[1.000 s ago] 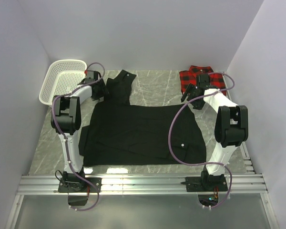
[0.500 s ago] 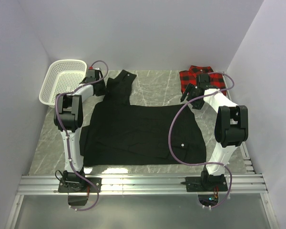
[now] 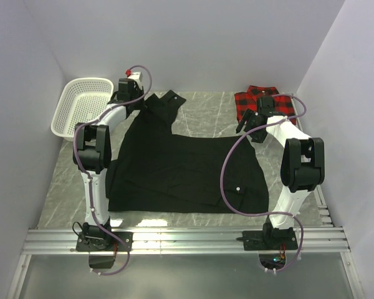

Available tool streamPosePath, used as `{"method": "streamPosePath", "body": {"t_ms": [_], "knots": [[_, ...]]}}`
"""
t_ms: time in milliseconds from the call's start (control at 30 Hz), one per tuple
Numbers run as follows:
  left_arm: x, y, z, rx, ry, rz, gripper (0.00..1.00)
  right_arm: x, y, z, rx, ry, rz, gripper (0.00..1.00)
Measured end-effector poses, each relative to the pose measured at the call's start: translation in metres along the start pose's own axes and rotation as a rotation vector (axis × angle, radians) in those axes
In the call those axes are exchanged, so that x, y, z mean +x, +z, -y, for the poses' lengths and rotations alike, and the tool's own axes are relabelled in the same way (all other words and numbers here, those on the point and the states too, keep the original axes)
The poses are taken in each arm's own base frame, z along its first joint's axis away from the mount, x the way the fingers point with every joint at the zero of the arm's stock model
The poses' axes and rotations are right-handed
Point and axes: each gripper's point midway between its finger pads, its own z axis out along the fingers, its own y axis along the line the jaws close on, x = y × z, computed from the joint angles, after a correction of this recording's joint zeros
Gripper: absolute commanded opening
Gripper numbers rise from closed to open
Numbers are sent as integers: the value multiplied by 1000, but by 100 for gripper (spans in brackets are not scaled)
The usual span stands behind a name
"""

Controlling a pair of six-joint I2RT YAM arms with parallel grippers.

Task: Fold and stack the long sleeve shirts
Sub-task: Fold the shirt

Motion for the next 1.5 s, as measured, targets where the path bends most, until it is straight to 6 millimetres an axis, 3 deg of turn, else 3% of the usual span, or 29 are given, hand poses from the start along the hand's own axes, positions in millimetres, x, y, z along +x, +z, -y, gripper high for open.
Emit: {"method": "streamPosePath", "body": {"t_ms": [67, 167, 200, 267, 300, 400, 500, 600, 733, 833, 967, 1133, 1233, 1333, 1500], "knots": [[-7, 0, 7, 11, 20, 19, 1, 0, 0, 0, 0, -2, 1, 84], [-16, 0, 14, 14, 41, 46, 13, 0, 0, 0, 0, -3, 1, 85], [-18, 0, 15, 12, 43, 50, 27, 0, 0, 0, 0, -3, 1, 85], [-22, 0, 16, 2, 42, 61, 42, 0, 0, 0, 0, -6, 1, 85], [-23, -1, 14, -8, 42, 64, 58, 0, 0, 0, 0, -7, 1, 85], [-26, -4, 7, -53, 15, 72, 79, -1, 0, 1, 1, -11, 5, 85], [-30, -13, -1, -100, -22, 74, 83, 0, 0, -2, -3, -18, 6, 84], [-37, -34, -8, -153, -68, 76, 82, 1, -2, -7, -17, -26, 7, 84], [-56, -78, -10, -209, -157, 105, 77, 7, -4, -23, -73, -41, -3, 82], [-52, -115, -9, -229, -235, 103, 69, 13, -4, -32, -104, -50, -18, 79], [-4, -149, -10, -250, -330, 22, 63, 19, -4, -43, -143, -53, -30, 77], [107, -176, -21, -317, -389, -201, 61, 38, 1, -46, -157, -47, -70, 77], [159, -191, -30, -364, -404, -311, 60, 48, 3, -44, -152, -42, -91, 77], [189, -207, -35, -393, -418, -372, 58, 51, 4, -43, -148, -40, -97, 77], [211, -228, -40, -420, -442, -399, 58, 55, 6, -40, -143, -38, -104, 77]]}}
